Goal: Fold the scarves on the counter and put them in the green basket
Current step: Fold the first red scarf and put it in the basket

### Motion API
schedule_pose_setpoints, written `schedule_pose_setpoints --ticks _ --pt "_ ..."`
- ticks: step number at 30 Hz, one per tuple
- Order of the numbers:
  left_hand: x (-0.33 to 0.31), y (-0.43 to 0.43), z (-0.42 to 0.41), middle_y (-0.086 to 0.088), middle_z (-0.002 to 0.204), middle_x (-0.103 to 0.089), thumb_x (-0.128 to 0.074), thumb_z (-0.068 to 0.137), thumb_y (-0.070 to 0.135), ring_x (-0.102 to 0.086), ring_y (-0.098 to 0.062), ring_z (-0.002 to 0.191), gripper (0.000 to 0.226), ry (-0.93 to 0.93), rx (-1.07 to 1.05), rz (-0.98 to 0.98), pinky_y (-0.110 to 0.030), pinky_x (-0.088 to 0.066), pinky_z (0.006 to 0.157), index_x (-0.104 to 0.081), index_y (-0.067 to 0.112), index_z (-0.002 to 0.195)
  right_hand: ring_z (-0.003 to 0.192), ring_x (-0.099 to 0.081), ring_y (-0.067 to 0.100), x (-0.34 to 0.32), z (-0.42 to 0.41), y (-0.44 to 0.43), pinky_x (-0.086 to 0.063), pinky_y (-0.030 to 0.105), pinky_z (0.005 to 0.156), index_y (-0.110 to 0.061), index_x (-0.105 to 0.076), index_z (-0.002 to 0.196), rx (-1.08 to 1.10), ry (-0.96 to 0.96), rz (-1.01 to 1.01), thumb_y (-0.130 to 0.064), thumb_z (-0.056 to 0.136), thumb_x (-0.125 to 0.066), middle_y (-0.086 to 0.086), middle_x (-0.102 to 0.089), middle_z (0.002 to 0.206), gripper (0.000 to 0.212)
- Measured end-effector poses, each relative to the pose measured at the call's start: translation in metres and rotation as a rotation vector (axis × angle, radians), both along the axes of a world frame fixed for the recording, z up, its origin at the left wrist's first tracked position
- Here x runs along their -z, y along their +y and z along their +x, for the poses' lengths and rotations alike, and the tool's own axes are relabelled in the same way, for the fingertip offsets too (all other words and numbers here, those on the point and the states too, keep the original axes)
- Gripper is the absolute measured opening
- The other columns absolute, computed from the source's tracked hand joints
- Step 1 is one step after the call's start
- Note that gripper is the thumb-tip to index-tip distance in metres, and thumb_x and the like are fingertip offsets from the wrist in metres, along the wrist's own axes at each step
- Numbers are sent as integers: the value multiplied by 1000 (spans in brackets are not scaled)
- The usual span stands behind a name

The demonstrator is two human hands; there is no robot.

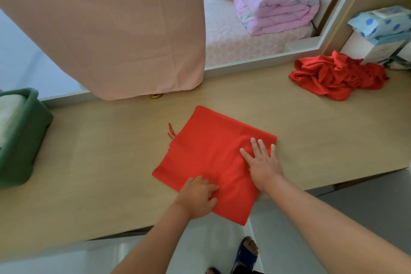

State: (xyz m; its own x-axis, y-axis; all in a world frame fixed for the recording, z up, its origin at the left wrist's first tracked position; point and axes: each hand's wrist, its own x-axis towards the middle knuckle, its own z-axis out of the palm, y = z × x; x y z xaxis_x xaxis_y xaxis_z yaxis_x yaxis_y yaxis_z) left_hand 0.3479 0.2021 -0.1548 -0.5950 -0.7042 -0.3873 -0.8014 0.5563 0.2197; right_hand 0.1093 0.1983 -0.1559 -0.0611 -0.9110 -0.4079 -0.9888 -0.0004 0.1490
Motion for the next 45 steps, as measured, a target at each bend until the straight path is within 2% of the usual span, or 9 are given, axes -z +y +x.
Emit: schedule_pose_setpoints --ticks 5,8,13,17,21,24,27,34,45 --pt "3 -15 26 5 162 -9 -56 69 73 -3 -27 149 85 -52 -152 14 -51 -12 119 -31 46 146 126 -47 37 -8 26 32 -37 46 96 -28 -47 140 -223 -233 -197 -25 87 -45 14 -38 148 53" --pt "4 -10 43 3 163 15 -51 52 90 9 -29 150 120 -193 -86 60 -52 -10 119 -1 48 152 132 -38 33 3 48 71 -34 47 102 -32 -35 147 -298 -306 -55 -61 78 -48 11 -32 152 76" --pt "-1 4 49 -1 157 -12 -81 56 62 -21 -29 136 127 -259 -19 -43 -44 -34 109 -2 42 153 151 10 36 9 63 94 -2 65 115 -26 10 157 -202 -79 89 -65 83 -55 12 22 163 105" --pt "0 19 51 -3 136 -32 -72 75 32 -36 -25 120 95 -183 -26 -50 -37 -44 92 -18 36 153 152 -8 36 -1 53 86 -14 62 116 -14 -22 152 -186 -47 35 -25 95 -50 15 -1 166 65" --pt "1 26 59 -1 113 -53 -46 81 35 -52 -26 106 54 -5 -37 -45 -39 -45 81 -58 31 134 138 -42 32 -16 41 75 -29 50 111 -15 -52 135 -168 -157 -3 -26 95 -43 11 -38 155 42" --pt "-5 18 60 2 98 -61 -38 79 35 -60 -27 94 40 121 -55 -82 -39 -46 73 -72 24 96 104 -61 27 -29 34 66 -39 37 86 -20 -62 102 -97 -246 -94 -39 83 -19 1 -64 114 51" --pt "-28 -4 54 -4 97 -66 -45 85 30 -61 -28 94 20 199 -221 -25 -37 -45 74 -60 18 88 89 -61 27 -40 24 50 -41 35 75 -20 -60 84 49 -371 -220 -39 82 -23 1 -62 93 42" --pt "-59 -90 44 -1 102 -67 -45 99 35 -63 -27 97 16 205 -291 -184 -36 -44 72 -55 23 101 98 -59 30 -54 -2 -18 -47 40 82 -18 -60 108 197 -530 -361 -12 95 -40 4 -61 106 25" --pt "-26 -193 9 -5 111 -68 -41 102 35 -57 -27 109 24 -110 -257 -264 -38 -34 98 -58 22 112 99 -60 28 -8 -31 -124 -46 41 83 -21 -66 113 93 -388 -403 -19 102 -43 3 -63 105 26"
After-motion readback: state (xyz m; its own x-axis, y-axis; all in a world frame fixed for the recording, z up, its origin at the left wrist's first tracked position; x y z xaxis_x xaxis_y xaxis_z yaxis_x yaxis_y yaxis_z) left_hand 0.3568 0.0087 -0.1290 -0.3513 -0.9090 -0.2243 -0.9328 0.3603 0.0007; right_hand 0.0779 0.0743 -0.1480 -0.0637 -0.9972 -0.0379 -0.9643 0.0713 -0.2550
